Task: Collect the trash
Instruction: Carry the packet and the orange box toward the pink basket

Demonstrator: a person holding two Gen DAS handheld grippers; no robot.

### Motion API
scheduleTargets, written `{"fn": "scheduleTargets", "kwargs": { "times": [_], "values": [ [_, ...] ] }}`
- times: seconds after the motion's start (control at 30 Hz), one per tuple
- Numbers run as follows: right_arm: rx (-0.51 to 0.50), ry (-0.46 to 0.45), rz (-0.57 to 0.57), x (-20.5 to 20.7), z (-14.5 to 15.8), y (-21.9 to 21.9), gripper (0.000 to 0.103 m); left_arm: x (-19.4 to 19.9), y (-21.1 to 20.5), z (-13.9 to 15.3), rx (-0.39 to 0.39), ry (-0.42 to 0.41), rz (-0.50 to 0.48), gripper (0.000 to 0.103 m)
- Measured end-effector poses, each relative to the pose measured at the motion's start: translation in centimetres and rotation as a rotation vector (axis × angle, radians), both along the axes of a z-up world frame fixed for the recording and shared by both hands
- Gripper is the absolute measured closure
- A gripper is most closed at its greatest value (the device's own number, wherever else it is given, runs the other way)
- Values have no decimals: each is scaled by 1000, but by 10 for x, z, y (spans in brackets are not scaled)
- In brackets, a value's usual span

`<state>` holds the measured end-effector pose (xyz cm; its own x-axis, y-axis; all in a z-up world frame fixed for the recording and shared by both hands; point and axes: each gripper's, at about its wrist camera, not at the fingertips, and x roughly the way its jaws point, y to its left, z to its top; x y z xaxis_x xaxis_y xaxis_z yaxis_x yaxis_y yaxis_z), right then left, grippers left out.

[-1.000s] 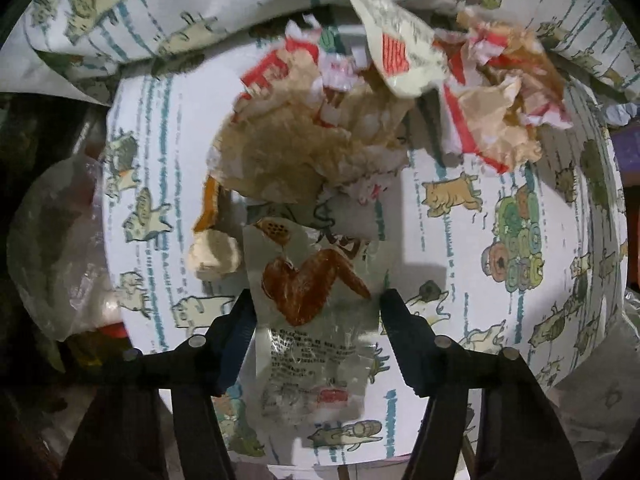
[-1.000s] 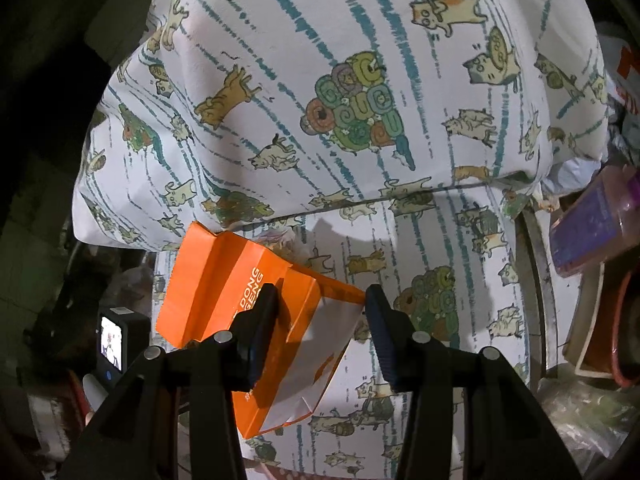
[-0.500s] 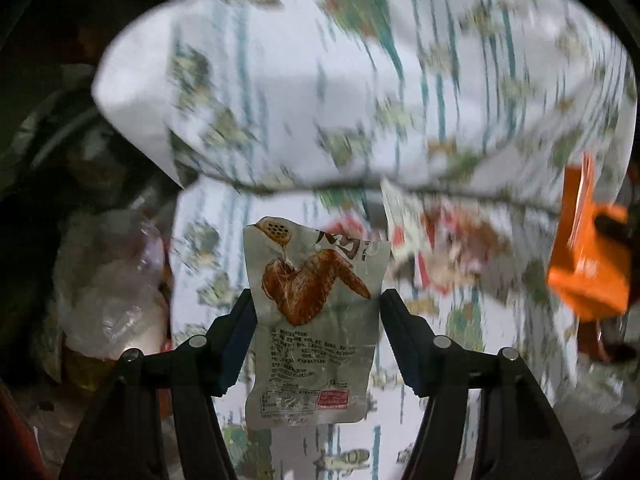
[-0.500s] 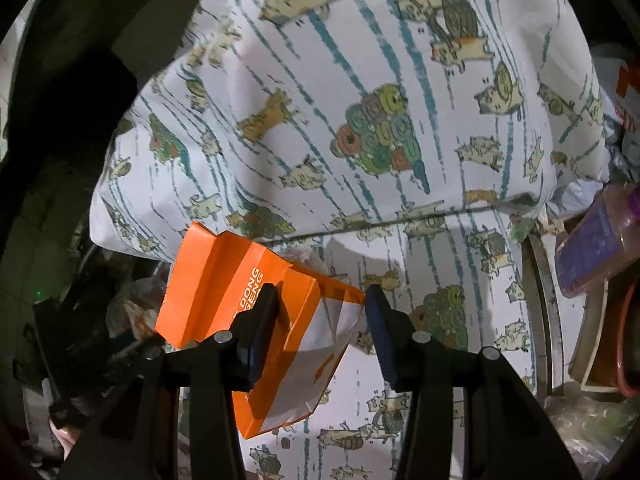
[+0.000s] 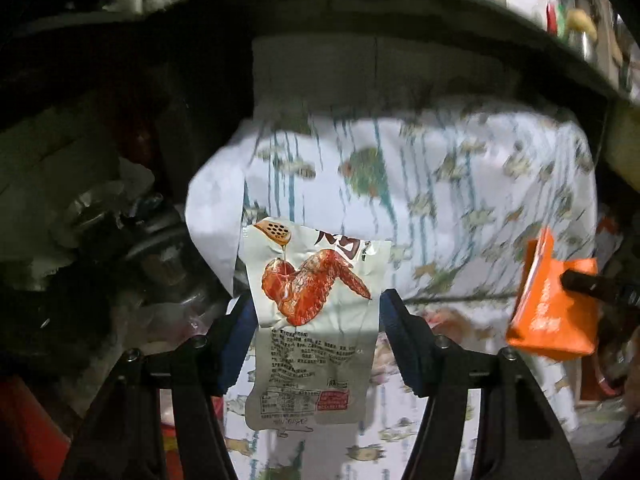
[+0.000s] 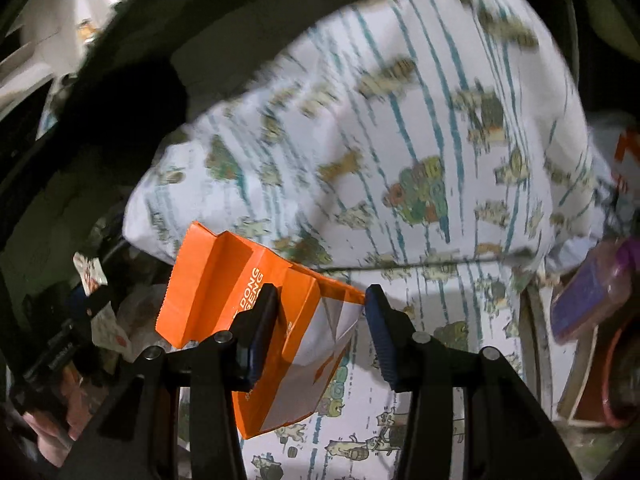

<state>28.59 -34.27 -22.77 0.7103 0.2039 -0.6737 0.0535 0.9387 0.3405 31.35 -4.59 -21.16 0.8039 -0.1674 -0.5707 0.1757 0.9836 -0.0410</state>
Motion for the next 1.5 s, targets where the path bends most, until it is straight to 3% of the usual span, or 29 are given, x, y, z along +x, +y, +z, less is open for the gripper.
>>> {"fn": "scheduleTargets", "kwargs": {
  "times": [0.13, 0.33, 0.57, 0.8, 1.2, 1.33, 1.5],
  "values": [
    [-68, -105, 10, -28, 37, 19, 59, -32, 2, 28, -58, -68, -12, 39],
    [-148, -244, 14, -87, 90, 38, 59, -95, 11, 78, -161, -107, -66, 38],
    [-173, -363, 0, -158, 131, 48, 59, -151, 9, 113, -149, -174, -78, 38],
    [-256, -491, 1, -225, 153, 73, 59, -185, 11, 120, -167, -151, -69, 38],
    [-210, -503, 29, -266, 137, 88, 59, -237, 16, 101, -194, -162, -121, 38],
    [-205, -448, 41, -264, 111, 93, 59, -236, 14, 71, -181, -73, -155, 38],
    [-250, -247, 54, -238, 54, 101, 59, -209, 4, 5, -139, 147, -188, 38]
  ]
}}
